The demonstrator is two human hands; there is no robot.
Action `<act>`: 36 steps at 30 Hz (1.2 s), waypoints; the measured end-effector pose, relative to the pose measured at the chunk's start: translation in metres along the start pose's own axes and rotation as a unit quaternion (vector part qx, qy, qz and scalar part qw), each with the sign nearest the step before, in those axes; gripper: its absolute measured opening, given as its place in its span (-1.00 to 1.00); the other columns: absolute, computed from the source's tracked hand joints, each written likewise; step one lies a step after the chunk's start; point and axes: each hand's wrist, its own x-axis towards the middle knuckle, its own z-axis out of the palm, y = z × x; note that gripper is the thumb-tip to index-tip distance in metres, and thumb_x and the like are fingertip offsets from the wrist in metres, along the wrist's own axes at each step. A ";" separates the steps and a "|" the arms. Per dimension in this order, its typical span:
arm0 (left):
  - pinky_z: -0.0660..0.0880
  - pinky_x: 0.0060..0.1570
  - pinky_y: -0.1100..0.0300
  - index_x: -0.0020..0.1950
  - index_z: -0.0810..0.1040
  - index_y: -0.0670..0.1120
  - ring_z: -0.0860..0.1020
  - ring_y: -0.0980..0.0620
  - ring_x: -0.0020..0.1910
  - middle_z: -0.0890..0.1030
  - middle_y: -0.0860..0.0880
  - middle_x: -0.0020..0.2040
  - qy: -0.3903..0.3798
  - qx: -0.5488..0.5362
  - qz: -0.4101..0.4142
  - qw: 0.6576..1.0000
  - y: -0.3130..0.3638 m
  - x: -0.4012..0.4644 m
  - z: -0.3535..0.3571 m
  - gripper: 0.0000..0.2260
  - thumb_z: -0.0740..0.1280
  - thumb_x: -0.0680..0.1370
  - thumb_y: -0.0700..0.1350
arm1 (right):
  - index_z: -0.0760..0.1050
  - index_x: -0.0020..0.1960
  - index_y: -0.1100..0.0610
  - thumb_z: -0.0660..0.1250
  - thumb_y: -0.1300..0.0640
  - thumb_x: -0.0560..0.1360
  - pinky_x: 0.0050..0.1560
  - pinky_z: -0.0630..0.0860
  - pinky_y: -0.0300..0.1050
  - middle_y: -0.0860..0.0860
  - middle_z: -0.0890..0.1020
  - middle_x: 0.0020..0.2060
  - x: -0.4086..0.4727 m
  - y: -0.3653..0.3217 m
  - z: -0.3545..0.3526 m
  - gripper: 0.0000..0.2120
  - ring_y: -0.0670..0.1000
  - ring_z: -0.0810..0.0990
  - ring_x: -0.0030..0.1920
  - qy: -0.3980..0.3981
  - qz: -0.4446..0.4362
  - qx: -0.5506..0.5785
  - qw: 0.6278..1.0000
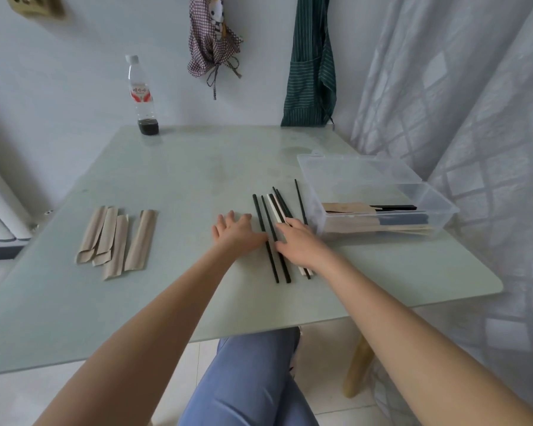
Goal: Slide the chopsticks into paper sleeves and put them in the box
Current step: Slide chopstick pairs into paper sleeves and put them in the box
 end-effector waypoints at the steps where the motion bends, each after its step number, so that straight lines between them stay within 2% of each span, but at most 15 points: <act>1: 0.05 0.43 0.00 0.46 0.23 -0.01 0.02 -0.15 0.50 0.14 -0.14 0.49 0.027 0.013 0.003 1.000 0.001 -0.002 0.000 -0.38 0.29 0.48 0.17 | 0.10 0.51 0.11 0.10 0.11 0.60 0.44 0.14 0.00 0.04 0.03 0.53 0.000 -0.001 0.001 -0.50 0.08 0.03 0.51 0.000 0.001 -0.002 1.000; 4: 0.30 0.21 0.05 0.32 0.33 -0.18 0.30 -0.17 0.32 0.36 -0.16 0.29 0.061 0.054 0.006 0.997 0.014 -0.007 -0.001 -0.42 0.32 0.45 0.15 | 0.20 0.46 0.15 0.12 0.10 0.60 0.37 0.26 0.05 0.07 0.11 0.50 -0.001 -0.004 0.001 -0.56 0.10 0.08 0.49 0.009 0.005 -0.012 1.000; 7: 0.43 -0.02 0.13 0.20 0.45 -0.21 0.51 -0.16 0.18 0.50 -0.17 0.19 0.034 0.064 0.023 0.997 0.029 -0.007 -0.002 -0.70 0.27 0.53 -0.08 | 0.29 0.40 0.17 0.12 0.07 0.60 0.31 0.31 0.04 0.10 0.18 0.46 -0.003 -0.005 0.003 -0.60 0.13 0.15 0.46 0.015 0.001 -0.016 1.000; 11: 0.48 0.01 0.14 0.20 0.48 -0.24 0.53 -0.14 0.17 0.54 -0.16 0.10 0.015 0.093 0.053 0.994 0.032 -0.008 -0.009 -0.75 0.22 0.57 -0.17 | 0.34 0.36 0.19 0.11 0.10 0.60 0.28 0.33 0.03 0.13 0.22 0.43 -0.004 -0.003 0.003 -0.63 0.14 0.21 0.43 0.022 0.001 -0.004 1.000; 13: 0.49 -0.05 0.13 0.10 0.51 -0.28 0.58 -0.13 0.04 0.54 -0.11 -0.23 -0.017 0.033 0.042 0.998 0.025 -0.008 -0.017 -0.77 0.20 0.57 -0.16 | 0.32 0.39 0.18 0.11 0.08 0.61 0.36 0.23 0.01 0.13 0.17 0.46 -0.005 -0.005 0.002 -0.61 0.15 0.13 0.45 0.023 0.011 -0.007 1.000; 15: 0.51 -0.18 0.17 -0.13 0.50 -0.25 0.58 -0.07 -0.30 0.51 -0.04 -0.50 -0.048 -0.132 0.000 0.990 0.010 -0.005 -0.028 -0.83 0.20 0.54 -0.17 | 0.37 0.38 0.10 0.12 -0.04 0.60 0.39 0.13 -0.02 0.13 0.19 0.43 -0.008 -0.012 0.001 -0.60 0.17 0.08 0.43 0.065 0.015 -0.015 0.998; 16: 0.53 -0.17 0.20 -0.20 0.46 -0.22 0.56 -0.01 -0.42 0.52 -0.03 -0.55 -0.061 -0.240 -0.023 0.968 0.001 -0.006 -0.034 -0.85 0.21 0.52 -0.18 | 0.43 0.34 0.06 0.12 -0.10 0.59 0.36 0.15 -0.06 0.12 0.28 0.33 -0.010 -0.019 -0.002 -0.60 0.14 0.14 0.37 0.091 0.009 -0.007 0.996; 19: 0.57 -0.24 0.30 -0.24 0.49 -0.26 0.55 0.11 -0.55 0.57 -0.08 -0.49 -0.061 -0.416 -0.031 0.907 -0.022 -0.013 -0.048 -0.83 0.23 0.53 -0.24 | 0.61 0.09 0.11 0.20 -0.06 0.57 0.02 0.31 -0.24 -0.08 0.43 -0.20 -0.013 -0.040 -0.007 -0.68 -0.08 0.36 -0.01 0.090 -0.030 0.140 0.986; 21: 0.54 -0.36 0.37 -0.27 0.51 -0.29 0.55 0.08 -0.51 0.58 -0.15 -0.43 -0.041 -0.426 -0.001 0.904 -0.033 -0.021 -0.059 -0.80 0.21 0.53 -0.27 | 0.63 -0.09 0.16 0.23 0.02 0.57 -0.34 0.26 -0.34 -0.14 0.41 -0.47 -0.012 -0.057 -0.011 -0.72 -0.20 0.36 -0.38 0.033 -0.056 0.258 0.964; 22: 0.52 -0.36 0.37 -0.29 0.52 -0.29 0.54 0.06 -0.48 0.57 -0.16 -0.42 -0.027 -0.423 0.015 0.906 -0.038 -0.024 -0.063 -0.79 0.21 0.53 -0.27 | 0.61 -0.14 0.17 0.24 0.04 0.57 -0.42 0.19 -0.34 -0.14 0.38 -0.53 -0.012 -0.066 -0.012 -0.73 -0.18 0.32 -0.48 -0.001 -0.057 0.313 0.948; 25: 0.53 -0.36 0.36 -0.29 0.51 -0.27 0.55 0.07 -0.49 0.55 -0.18 -0.37 0.018 -0.420 0.059 0.905 -0.056 -0.031 -0.076 -0.79 0.25 0.54 -0.27 | 0.54 -0.20 0.22 0.28 0.06 0.55 -0.52 0.08 -0.32 -0.11 0.33 -0.56 -0.004 -0.086 -0.006 -0.74 -0.14 0.20 -0.56 -0.071 -0.059 0.415 0.905; 28: 0.57 -0.35 0.26 -0.17 0.57 -0.20 0.61 0.08 -0.41 0.61 -0.10 -0.29 0.043 -0.383 0.055 0.921 -0.086 -0.025 -0.084 -0.86 0.31 0.55 -0.17 | 0.51 -0.24 0.21 0.29 0.13 0.55 -0.56 0.12 -0.36 -0.06 0.35 -0.51 0.006 -0.100 0.003 -0.77 -0.17 0.22 -0.59 -0.096 -0.052 0.434 0.894; 31: 0.49 0.01 0.05 0.01 0.57 -0.16 0.54 -0.13 -0.02 0.59 -0.16 -0.03 0.160 -0.088 -0.008 0.983 -0.122 -0.008 -0.085 -0.84 0.34 0.51 -0.10 | 0.48 -0.26 0.22 0.25 0.21 0.57 -0.57 0.22 -0.40 -0.03 0.36 -0.51 0.014 -0.110 0.014 -0.77 -0.19 0.28 -0.61 -0.091 -0.029 0.465 0.880; 33: 0.34 0.17 0.02 0.16 0.49 -0.22 0.39 -0.23 0.21 0.49 -0.25 0.17 0.170 0.066 -0.058 0.982 -0.140 -0.001 -0.083 -0.68 0.30 0.53 -0.03 | 0.46 -0.26 0.23 0.22 0.24 0.58 -0.57 0.26 -0.40 -0.04 0.40 -0.55 0.017 -0.116 0.018 -0.76 -0.19 0.31 -0.62 -0.085 -0.021 0.500 0.862; 36: 0.35 0.14 0.00 0.21 0.44 -0.22 0.37 -0.24 0.24 0.43 -0.26 0.21 0.155 0.052 -0.093 0.982 -0.143 0.002 -0.082 -0.60 0.31 0.54 0.06 | 0.47 -0.26 0.22 0.21 0.24 0.58 -0.54 0.34 -0.39 0.01 0.42 -0.47 0.020 -0.123 0.018 -0.75 -0.18 0.38 -0.59 -0.069 -0.027 0.522 0.850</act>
